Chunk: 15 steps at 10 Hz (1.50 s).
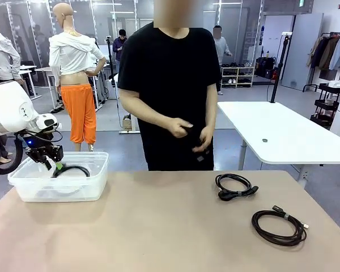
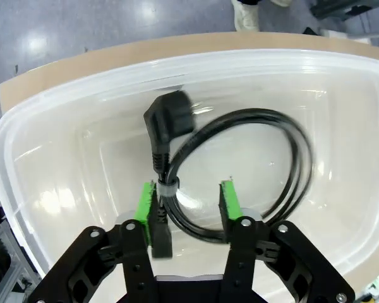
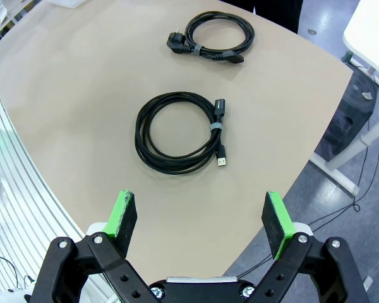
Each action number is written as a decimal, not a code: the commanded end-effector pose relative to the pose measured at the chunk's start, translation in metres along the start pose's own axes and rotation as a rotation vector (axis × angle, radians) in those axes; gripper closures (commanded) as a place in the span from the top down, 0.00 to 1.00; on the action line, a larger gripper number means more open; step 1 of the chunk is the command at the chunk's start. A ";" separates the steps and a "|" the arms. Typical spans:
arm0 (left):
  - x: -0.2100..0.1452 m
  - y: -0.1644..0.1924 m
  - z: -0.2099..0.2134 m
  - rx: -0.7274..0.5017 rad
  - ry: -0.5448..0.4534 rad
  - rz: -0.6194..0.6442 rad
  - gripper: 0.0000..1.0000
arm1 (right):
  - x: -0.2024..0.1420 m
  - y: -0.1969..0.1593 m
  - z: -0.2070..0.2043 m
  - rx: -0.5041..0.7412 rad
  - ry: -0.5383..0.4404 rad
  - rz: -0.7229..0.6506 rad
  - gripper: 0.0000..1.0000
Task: Organize and store the cables.
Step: Place the Power Cable into the Organizing box.
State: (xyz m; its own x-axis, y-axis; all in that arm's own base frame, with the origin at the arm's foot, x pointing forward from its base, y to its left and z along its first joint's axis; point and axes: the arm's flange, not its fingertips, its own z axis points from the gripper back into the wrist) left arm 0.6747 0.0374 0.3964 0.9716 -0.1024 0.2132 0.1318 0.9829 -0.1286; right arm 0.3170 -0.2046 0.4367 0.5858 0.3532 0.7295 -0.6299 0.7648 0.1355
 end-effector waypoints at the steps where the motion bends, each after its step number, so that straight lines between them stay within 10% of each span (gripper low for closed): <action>1: -0.003 -0.001 0.007 0.010 0.005 0.007 0.94 | 0.000 0.000 0.001 0.003 -0.006 0.008 1.00; 15: -0.002 -0.002 0.008 0.006 -0.008 0.008 0.92 | 0.000 0.000 0.001 0.003 -0.006 0.008 1.00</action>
State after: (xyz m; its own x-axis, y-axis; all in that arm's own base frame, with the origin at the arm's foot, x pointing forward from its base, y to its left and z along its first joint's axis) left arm 0.6672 0.0348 0.4039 0.9729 -0.0844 0.2153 0.1140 0.9850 -0.1293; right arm 0.3169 -0.2047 0.4367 0.5859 0.3530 0.7294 -0.6296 0.7650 0.1355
